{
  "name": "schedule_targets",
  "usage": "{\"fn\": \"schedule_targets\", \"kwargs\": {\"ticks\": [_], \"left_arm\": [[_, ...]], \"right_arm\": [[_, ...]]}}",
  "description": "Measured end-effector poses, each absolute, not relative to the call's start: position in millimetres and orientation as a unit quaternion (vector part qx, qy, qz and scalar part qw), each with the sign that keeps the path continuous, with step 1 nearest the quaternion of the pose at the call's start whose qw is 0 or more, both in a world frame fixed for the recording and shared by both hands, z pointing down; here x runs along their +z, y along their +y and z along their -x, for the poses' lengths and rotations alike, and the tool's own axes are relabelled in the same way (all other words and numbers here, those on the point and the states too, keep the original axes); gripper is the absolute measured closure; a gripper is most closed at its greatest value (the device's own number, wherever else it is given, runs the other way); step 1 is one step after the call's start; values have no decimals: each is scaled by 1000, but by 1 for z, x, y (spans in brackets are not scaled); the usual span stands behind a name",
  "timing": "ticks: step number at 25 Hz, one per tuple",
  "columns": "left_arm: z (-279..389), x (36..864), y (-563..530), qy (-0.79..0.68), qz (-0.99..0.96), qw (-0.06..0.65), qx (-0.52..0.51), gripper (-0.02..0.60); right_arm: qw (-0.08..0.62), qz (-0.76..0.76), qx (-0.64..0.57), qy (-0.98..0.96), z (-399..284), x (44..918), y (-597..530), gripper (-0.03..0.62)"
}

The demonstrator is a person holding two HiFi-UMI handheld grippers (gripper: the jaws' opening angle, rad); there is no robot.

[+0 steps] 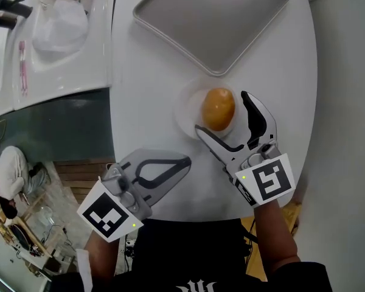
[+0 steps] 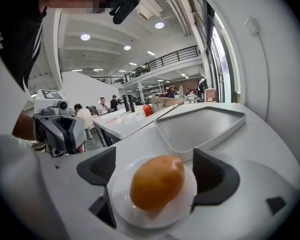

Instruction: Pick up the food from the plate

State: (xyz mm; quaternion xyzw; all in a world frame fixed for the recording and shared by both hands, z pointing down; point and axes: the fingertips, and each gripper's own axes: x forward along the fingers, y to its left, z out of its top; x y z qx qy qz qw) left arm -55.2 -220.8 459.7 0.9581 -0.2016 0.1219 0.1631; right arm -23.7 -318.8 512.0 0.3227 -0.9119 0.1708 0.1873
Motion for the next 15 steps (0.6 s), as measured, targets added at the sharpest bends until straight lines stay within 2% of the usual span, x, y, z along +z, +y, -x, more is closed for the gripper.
{"fn": "schedule_targets", "kwargs": {"ticks": [15], "left_arm": [[52, 465, -221, -194, -960, 178, 99, 574]], "right_arm": [[247, -309, 172, -902, 33, 552, -316, 161]]}}
